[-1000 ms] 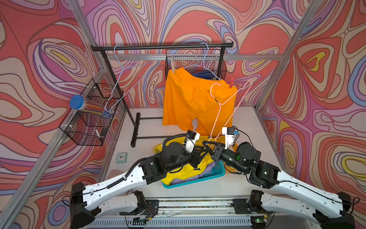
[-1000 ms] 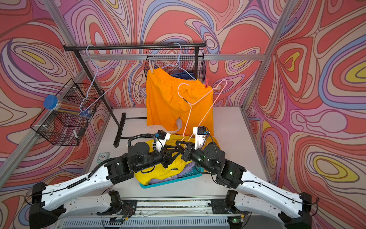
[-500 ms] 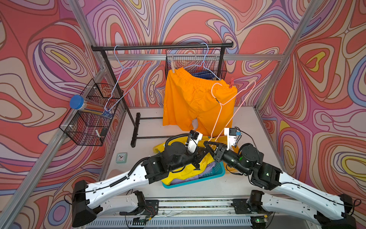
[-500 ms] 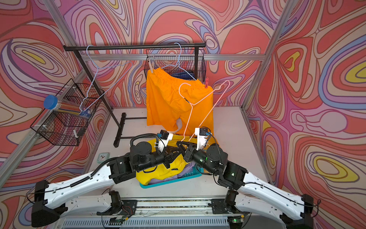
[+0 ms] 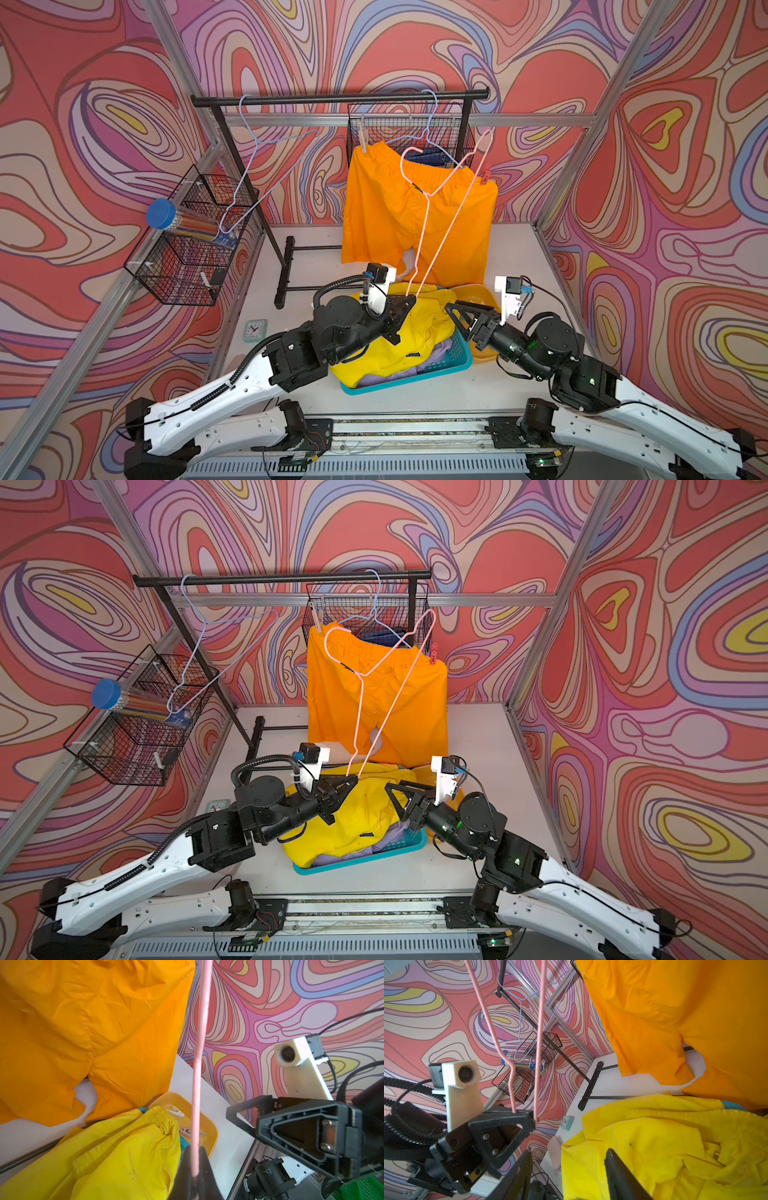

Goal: Remove the clothespins securing shorts to the hanger
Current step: Place the hanger at the clothesline.

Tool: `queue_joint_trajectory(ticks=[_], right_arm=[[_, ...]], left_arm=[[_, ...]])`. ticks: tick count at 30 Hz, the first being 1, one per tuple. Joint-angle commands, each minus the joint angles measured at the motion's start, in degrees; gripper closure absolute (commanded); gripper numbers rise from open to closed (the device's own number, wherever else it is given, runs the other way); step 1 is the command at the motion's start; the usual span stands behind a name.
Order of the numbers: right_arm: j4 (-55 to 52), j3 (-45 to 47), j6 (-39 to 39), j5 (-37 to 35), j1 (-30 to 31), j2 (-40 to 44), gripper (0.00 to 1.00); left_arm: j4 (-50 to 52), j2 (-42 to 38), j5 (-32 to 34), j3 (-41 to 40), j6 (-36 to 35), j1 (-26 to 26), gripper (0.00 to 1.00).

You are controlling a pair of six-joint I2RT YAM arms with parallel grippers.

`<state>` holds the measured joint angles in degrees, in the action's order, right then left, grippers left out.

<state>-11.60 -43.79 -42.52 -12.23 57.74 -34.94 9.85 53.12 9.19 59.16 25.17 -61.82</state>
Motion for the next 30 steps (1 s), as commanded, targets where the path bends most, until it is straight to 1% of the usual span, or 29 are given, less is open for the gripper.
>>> queue_joint_trajectory(ticks=[1, 5, 8, 11, 14, 15, 17, 21, 25, 29, 30], right_arm=[[-3.46, 0.72, 1.84, -3.41, 0.0, 2.23, 0.4], [-5.47, 0.53, 3.04, -5.11, -0.01, 3.65, 0.38], [-5.98, 0.64, 3.88, -6.26, 0.02, 3.84, 0.37], [-6.16, 0.45, 4.61, -7.0, 0.0, 3.24, 0.37], [-7.04, 0.07, 4.52, -8.54, 0.0, 2.0, 0.36], [-7.6, -0.02, 4.17, -9.45, -0.03, 1.45, 0.35], [-8.16, -0.08, 3.76, -10.62, -0.05, 0.52, 0.34], [-8.09, -0.24, 3.91, -10.09, -0.05, -1.11, 0.34], [-8.36, -0.68, 4.03, -9.54, -0.01, -2.35, 0.34], [-8.7, -1.01, 4.2, -9.25, -0.07, -3.02, 0.34], [-8.79, -1.15, 4.23, -9.19, -0.06, -3.23, 0.34]], left_arm=[[7.89, -3.18, 3.59, 2.91, -1.09, 0.16, 1.0], [18.46, -7.42, 7.64, 3.69, 0.91, 0.2, 1.0], [25.32, -11.49, 12.47, 3.44, 3.53, 0.26, 1.0], [29.48, -15.75, 15.61, 3.13, 5.32, 0.14, 1.0], [33.04, -18.39, 18.56, 3.7, 6.07, 0.15, 1.0], [34.78, -18.58, 19.14, 4.36, 6.31, 0.14, 1.0], [41.36, -17.44, 23.32, 7.43, 8.49, 0.2, 1.0], [51.72, -14.46, 30.61, 12.65, 14.16, 0.23, 1.0], [56.65, -13.16, 35.1, 15.68, 17.55, 0.18, 1.0], [59.9, -10.65, 36.75, 19.45, 17.74, 0.21, 1.0], [61.02, -9.46, 38.44, 20.93, 17.4, 0.21, 1.0]])
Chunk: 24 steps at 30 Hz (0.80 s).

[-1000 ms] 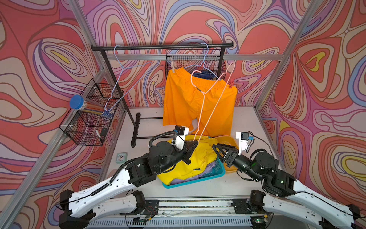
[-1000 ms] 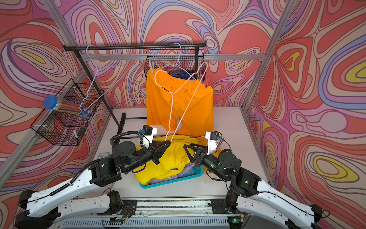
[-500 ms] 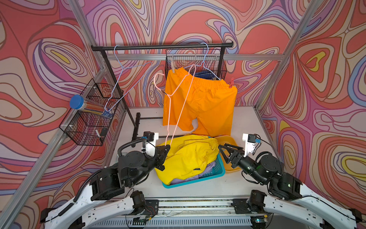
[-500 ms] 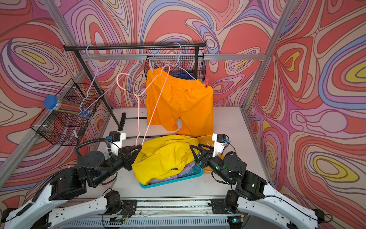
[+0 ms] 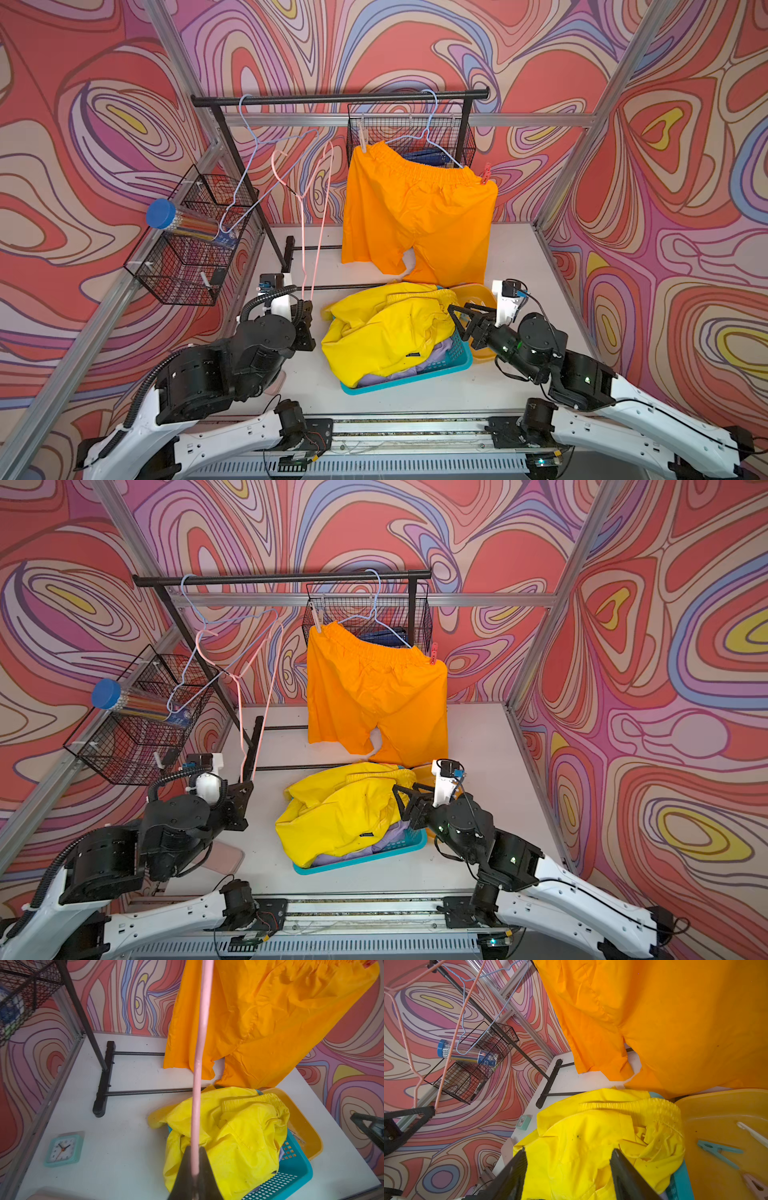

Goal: Remove the clothespins securing shorts to the hanger
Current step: Place the hanger at the clothesline.

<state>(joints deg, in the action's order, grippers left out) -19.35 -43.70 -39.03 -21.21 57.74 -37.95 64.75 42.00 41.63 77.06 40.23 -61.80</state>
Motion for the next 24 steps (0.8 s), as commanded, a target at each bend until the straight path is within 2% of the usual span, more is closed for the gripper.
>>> queue_joint_trajectory(ticks=[1, 6, 8, 11, 16, 20, 24], right_arm=[[-1.04, -1.23, 0.71, -0.04, -0.04, -0.29, 0.34], [-0.29, -1.34, 0.64, 0.8, -0.01, -1.17, 0.34], [-0.07, -1.35, 0.53, 1.32, -0.03, -1.53, 0.34], [-0.11, -1.65, 0.53, 1.93, -0.03, -2.01, 0.34], [-0.75, -2.08, 0.97, 2.19, -0.05, -1.66, 0.34], [-1.34, -2.33, 1.43, 2.21, -0.07, -1.31, 0.34], [-1.82, -2.55, 2.21, 2.24, -0.06, -1.04, 0.34]], left_arm=[[7.04, 2.94, 6.83, 4.72, 1.84, 0.19, 1.0], [5.84, 8.04, 5.17, 11.43, -5.76, 2.04, 1.0], [4.79, 9.71, -1.97, 13.29, -8.91, 6.01, 1.0], [4.25, 12.71, -14.73, 14.63, -11.44, 14.66, 1.0], [3.61, 17.33, -19.39, 16.31, -13.37, 21.16, 1.0], [-0.45, 18.76, -27.59, 18.24, -16.4, 26.77, 1.0], [1.81, 23.67, -33.52, 24.85, -18.76, 33.06, 1.0]])
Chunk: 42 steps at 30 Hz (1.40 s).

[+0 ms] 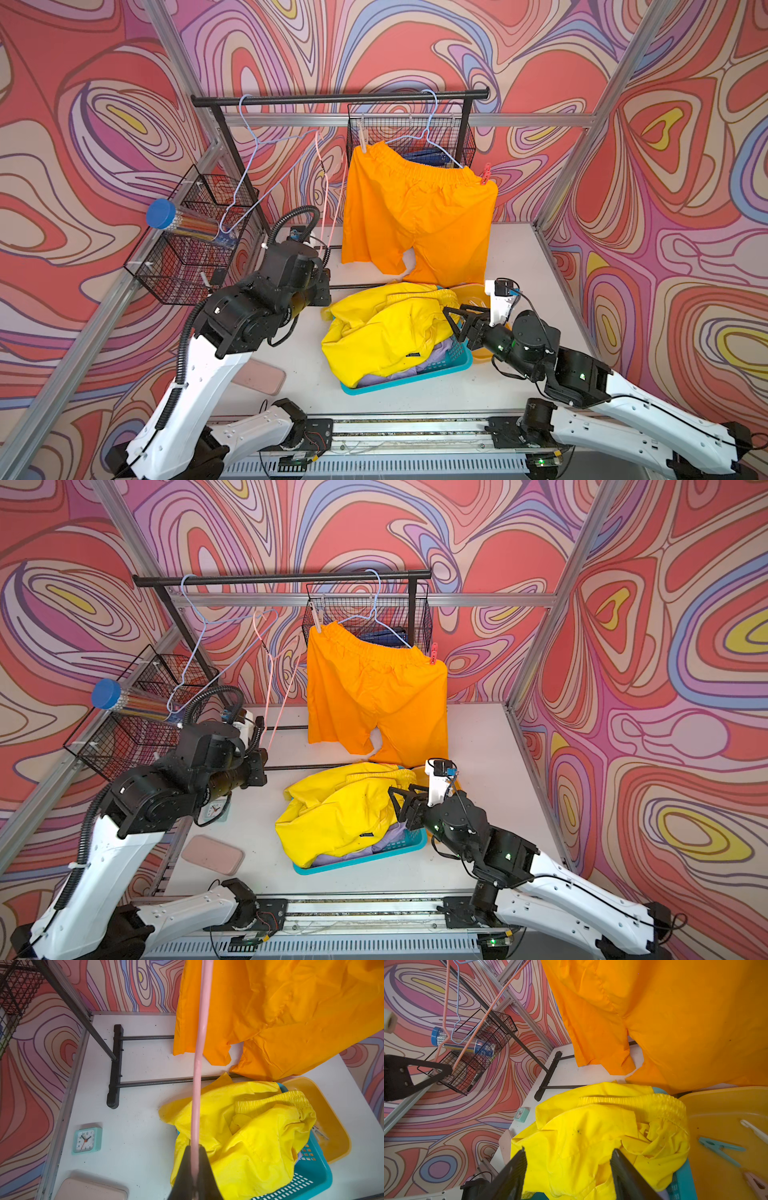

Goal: Remove the clothespins securing shorts to the hanger
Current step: Place the hanger at the clothesline.

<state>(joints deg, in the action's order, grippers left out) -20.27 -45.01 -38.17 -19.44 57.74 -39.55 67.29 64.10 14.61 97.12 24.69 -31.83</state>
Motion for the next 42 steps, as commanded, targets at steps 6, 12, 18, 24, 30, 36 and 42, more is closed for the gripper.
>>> queue_joint_trajectory(ticks=[6, 12, 18, 24, 30, 36, 42], right_arm=[[-1.11, -1.06, 2.48, -0.27, 0.0, 0.56, 0.33], [-0.82, -0.78, 3.96, -0.52, 0.0, -0.13, 0.31], [-0.65, -1.08, 5.38, -0.76, -0.08, -1.07, 0.3], [-0.34, -1.56, 6.66, -0.72, -0.05, -2.47, 0.29], [0.35, -2.23, 7.44, -0.89, -0.04, -4.21, 0.28], [0.85, -2.87, 7.91, -0.72, -0.02, -6.23, 0.27], [0.52, -3.37, 8.28, -1.54, -0.06, -6.56, 0.27]], left_arm=[[-0.36, 7.01, -8.87, 13.62, -5.41, 5.49, 1.0], [3.33, 14.96, -12.97, 21.95, -6.28, 11.02, 1.0], [1.27, 18.25, -17.15, 23.44, -6.06, 15.9, 1.0], [2.06, 21.59, -17.14, 25.13, -6.77, 17.51, 1.0], [-0.22, 20.22, -18.85, 19.02, -6.19, 17.67, 1.0], [-5.82, 14.84, -21.65, 5.53, -4.61, 17.65, 0.64], [-9.51, 10.85, -24.16, -5.09, -2.8, 17.63, 0.23]])
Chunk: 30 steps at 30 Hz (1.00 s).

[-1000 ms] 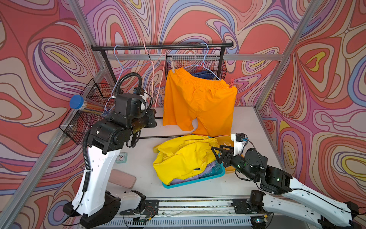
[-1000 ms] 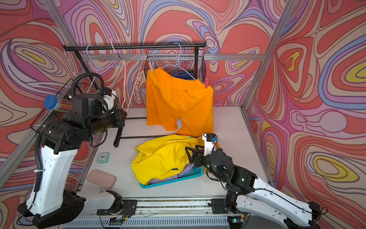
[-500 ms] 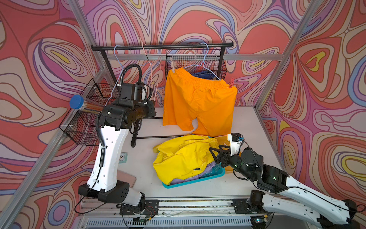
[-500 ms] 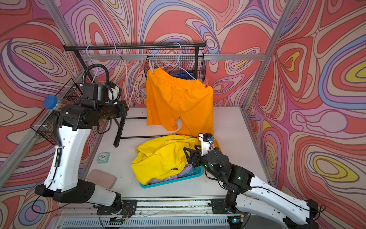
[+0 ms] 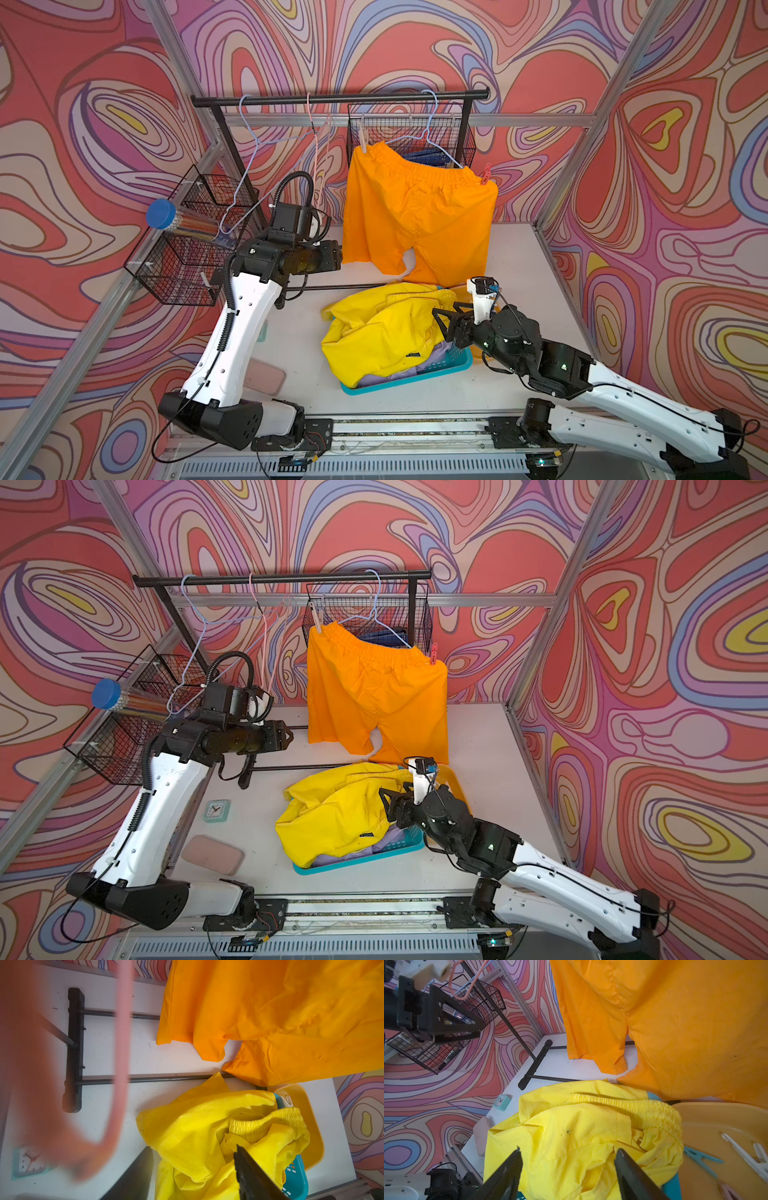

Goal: Remove the clothespins securing shorts to the hanger
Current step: Place the hanger at the clothesline, then pick up the hanger from the clothesline.

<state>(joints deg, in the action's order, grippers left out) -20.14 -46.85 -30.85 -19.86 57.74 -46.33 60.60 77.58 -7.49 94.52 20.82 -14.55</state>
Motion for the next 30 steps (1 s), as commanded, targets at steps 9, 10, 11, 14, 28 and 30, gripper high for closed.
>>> queue_joint_trajectory(ticks=[9, 10, 11, 14, 28, 30], right_arm=[[-4.31, -4.36, 5.18, -5.74, -1.17, 0.59, 0.25], [-5.35, -5.35, 5.89, -6.33, -1.76, 0.04, 0.25], [-6.6, -6.52, 6.67, -6.51, -2.5, -0.75, 0.24], [-9.63, -9.81, 8.78, -6.14, -6.15, -2.39, 0.24], [-12.82, -27.46, 14.83, 10.6, -30.32, -17.67, 0.24], [-13.34, -29.62, 14.78, 12.48, -32.95, -20.04, 0.24]], left_arm=[[-12.93, -9.1, -6.12, -18.36, 6.27, -2.37, 0.0], [-13.49, -9.11, -5.48, -19.51, 6.34, -3.71, 0.0], [-13.95, -8.8, -4.8, -20.33, 6.42, -5.12, 0.0], [-15.56, -8.36, -4.88, -22.57, 6.92, -7.96, 0.0], [-26.56, -12.33, -11.69, -34.51, 9.09, -11.78, 0.0], [-27.16, -12.55, -11.24, -35.37, 8.5, -13.1, 0.0]])
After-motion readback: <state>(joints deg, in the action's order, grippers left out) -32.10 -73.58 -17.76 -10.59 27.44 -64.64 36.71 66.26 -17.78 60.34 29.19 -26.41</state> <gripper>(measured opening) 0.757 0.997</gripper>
